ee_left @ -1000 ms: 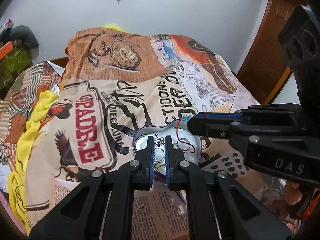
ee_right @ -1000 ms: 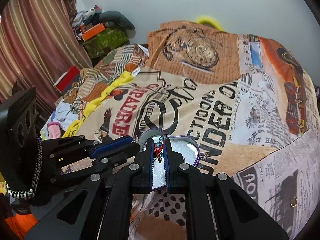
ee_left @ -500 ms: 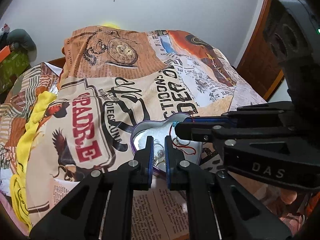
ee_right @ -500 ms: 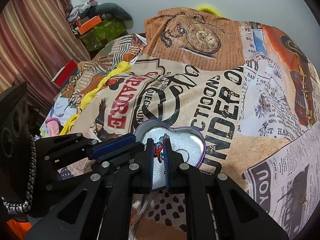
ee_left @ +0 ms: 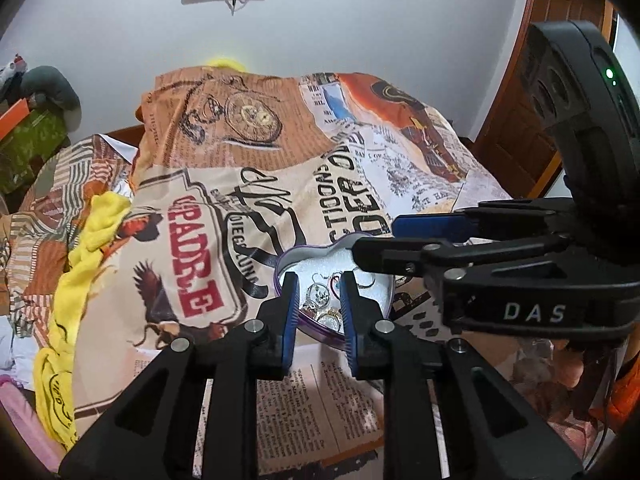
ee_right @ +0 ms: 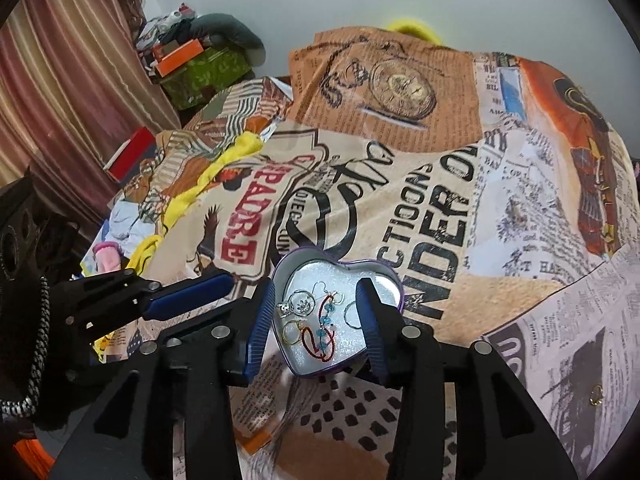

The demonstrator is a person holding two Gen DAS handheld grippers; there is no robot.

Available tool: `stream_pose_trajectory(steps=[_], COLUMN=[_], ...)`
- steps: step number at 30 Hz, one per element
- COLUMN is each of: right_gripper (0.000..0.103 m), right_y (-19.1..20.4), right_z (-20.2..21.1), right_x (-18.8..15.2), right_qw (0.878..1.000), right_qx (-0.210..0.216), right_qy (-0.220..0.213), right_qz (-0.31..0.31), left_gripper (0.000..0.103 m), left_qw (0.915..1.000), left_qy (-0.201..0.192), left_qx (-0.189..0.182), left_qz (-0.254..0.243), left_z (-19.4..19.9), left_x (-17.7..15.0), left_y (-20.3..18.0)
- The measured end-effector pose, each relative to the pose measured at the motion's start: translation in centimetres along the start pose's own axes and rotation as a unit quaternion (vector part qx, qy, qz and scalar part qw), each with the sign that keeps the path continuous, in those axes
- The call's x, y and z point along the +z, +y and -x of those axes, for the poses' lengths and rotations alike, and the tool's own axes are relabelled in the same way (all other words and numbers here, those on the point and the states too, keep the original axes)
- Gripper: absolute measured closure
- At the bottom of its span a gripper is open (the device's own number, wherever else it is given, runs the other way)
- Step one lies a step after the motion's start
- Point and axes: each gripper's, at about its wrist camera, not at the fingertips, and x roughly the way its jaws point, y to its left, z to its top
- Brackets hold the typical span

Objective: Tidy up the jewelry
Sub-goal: 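Carry the bracelet over the heart tin with the right tool and open it while the left tool follows, then move both open tools away from the tin back toward the jewelry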

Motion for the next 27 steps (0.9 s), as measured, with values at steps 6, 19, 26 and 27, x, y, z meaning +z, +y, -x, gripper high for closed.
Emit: stream_pose_trajectory(steps=[6, 19, 26, 27], right_gripper=[0.064, 0.064, 0.064, 0.064], right_y=[0.2, -2.6, -7.0, -7.7], right_z=[2.2, 9.7, 12.5, 12.8], right_x=[-0.2, -3.2, -5.9, -6.2], right_qw=[1.0, 0.995, 0.991, 0.99], right_qx=[-0.012, -0.07, -0.107, -0.11], right_qy=[-0.019, -0.075, -0.077, -0.076], right_qz=[0.006, 0.001, -0.035, -0.041], left_gripper=[0.075, 0.074, 0.073, 0.073], left_qw=[0.9998, 0.9993, 0.9985, 0.9982], left_qy=[-0.019, -0.03, 0.0, 0.007], left_qx=[0.009, -0.006, -0.039, -0.044], left_qz=[-0.002, -0.022, -0.039, -0.041], left_z=[2.0, 3.8, 1.7, 1.2], left_x=[0.6, 1.3, 1.2, 1.1], left_y=[-0.6, -5.5, -9.7, -10.3])
